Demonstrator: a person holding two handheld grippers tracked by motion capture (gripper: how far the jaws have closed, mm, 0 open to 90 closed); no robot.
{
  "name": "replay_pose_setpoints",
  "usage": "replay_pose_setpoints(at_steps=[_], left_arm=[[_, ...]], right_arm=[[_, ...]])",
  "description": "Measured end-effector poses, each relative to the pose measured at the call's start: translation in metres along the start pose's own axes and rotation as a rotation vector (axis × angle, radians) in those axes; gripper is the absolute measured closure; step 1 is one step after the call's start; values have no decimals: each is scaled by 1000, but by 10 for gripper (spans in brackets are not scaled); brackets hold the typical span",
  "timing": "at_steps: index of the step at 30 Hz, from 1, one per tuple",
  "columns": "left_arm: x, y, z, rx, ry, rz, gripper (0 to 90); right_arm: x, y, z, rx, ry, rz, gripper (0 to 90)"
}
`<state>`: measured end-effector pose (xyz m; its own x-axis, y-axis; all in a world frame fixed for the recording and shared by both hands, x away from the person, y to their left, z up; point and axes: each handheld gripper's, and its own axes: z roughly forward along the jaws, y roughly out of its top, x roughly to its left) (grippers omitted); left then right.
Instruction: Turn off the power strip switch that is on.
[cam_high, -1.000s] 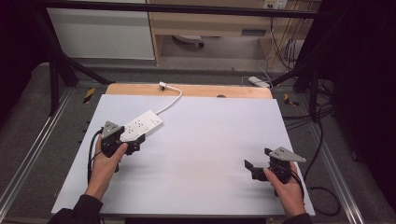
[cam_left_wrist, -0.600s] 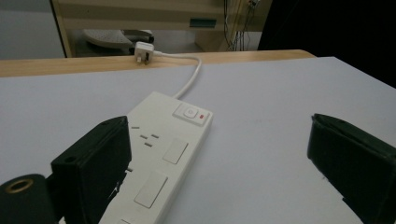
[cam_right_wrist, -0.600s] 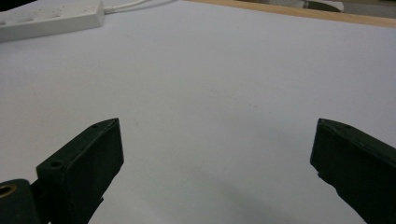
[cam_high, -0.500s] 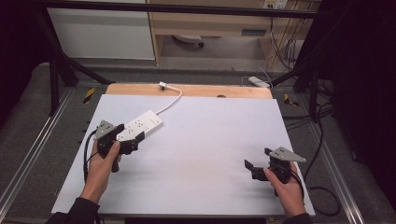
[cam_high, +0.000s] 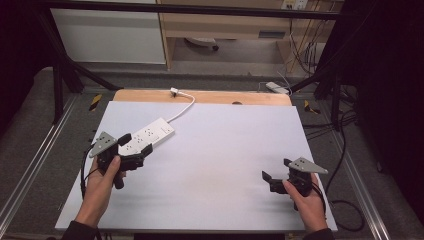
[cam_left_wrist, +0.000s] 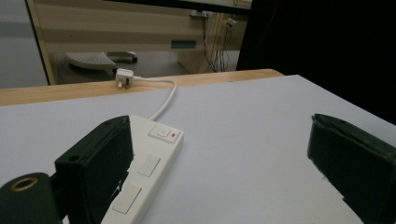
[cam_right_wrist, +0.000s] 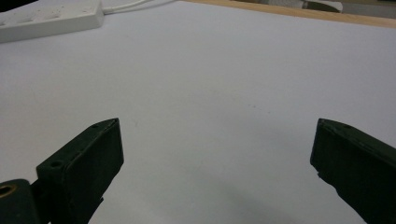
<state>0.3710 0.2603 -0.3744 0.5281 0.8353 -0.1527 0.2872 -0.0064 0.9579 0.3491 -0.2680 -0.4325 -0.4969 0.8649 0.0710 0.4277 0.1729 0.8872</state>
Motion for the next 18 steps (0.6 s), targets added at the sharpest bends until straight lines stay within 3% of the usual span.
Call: replay_pose_setpoints(at_steps=[18], left_arm=[[2,-4,-49,-32,-5,4,67]], right_arm=[[0,0,0,0,-2,1,30]])
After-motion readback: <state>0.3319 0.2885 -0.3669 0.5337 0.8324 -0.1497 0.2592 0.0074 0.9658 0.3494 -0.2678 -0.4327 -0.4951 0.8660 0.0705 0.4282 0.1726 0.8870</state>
